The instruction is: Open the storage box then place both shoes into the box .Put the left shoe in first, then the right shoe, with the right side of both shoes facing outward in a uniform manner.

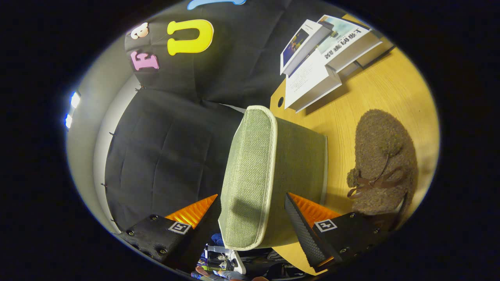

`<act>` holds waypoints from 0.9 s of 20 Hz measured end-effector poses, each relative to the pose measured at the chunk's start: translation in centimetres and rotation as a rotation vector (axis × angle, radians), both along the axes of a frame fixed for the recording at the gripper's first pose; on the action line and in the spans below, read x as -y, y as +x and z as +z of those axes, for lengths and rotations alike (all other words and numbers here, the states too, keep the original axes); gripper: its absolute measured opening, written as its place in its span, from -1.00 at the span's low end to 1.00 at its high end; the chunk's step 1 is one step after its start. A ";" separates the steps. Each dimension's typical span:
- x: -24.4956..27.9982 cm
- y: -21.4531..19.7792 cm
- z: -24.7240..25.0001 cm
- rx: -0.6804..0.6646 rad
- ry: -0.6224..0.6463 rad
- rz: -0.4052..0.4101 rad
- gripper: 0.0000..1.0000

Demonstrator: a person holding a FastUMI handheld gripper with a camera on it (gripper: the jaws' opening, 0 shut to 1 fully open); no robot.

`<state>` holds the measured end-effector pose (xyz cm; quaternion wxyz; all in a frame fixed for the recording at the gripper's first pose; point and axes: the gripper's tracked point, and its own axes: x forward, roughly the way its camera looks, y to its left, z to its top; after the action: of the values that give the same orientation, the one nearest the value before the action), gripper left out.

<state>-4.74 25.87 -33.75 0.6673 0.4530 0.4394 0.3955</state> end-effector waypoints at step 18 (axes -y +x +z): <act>-2.3 1.1 9.5 0.030 0.027 0.042 -0.87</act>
<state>-3.62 28.19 -24.30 0.6592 0.4465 0.4335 0.4221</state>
